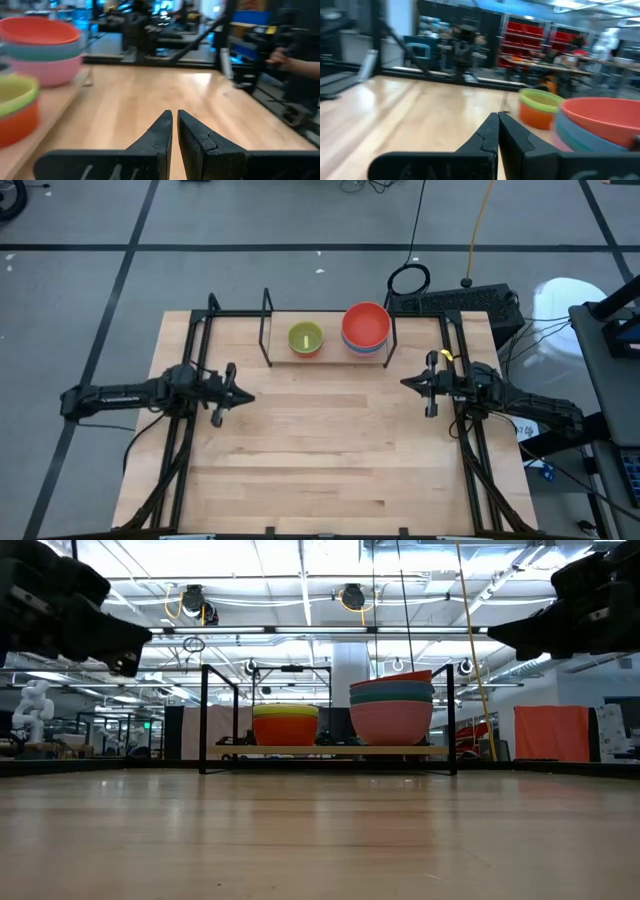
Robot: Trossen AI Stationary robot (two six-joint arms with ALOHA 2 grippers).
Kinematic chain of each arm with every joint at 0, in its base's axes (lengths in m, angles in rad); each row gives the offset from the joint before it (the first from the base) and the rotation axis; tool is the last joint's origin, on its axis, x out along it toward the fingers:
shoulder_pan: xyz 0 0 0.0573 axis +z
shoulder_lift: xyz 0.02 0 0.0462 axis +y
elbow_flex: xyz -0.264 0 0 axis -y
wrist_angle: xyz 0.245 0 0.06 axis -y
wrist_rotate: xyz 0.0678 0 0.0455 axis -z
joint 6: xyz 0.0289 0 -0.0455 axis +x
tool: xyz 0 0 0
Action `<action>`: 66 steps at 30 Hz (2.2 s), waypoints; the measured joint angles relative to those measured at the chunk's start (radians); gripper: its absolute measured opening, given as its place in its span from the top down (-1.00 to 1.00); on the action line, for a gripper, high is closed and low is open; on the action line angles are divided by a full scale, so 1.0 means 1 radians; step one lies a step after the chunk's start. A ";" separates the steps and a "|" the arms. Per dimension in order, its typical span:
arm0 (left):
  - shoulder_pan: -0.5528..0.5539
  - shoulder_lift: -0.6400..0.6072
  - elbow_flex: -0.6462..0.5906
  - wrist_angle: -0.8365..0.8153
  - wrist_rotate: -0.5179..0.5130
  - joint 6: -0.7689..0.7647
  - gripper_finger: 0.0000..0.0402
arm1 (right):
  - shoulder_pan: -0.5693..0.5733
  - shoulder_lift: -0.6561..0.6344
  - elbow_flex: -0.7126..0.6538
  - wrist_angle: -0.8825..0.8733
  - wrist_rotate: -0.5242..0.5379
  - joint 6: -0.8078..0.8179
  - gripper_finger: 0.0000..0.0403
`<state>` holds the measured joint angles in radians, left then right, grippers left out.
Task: Place and stack bowls onto a shelf
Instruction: Return to Home Position
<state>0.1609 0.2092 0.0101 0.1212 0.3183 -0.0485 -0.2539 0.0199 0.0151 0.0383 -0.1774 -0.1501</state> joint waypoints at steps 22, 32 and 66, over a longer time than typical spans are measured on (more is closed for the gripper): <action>-0.365 0.000 0.000 0.075 -0.033 0.082 0.84 | 0.140 0.148 0.000 0.047 -0.323 0.169 1.00; -0.400 0.000 0.000 0.071 -0.058 0.008 0.84 | 0.198 0.151 0.000 0.054 -0.271 0.170 1.00; -0.399 0.000 0.000 0.070 -0.058 -0.087 0.84 | 0.197 0.151 0.000 0.055 -0.269 0.217 1.00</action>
<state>-0.2382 0.2092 0.0101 0.1909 0.2600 -0.1356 -0.0566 0.1707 0.0147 0.0929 -0.4465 0.0666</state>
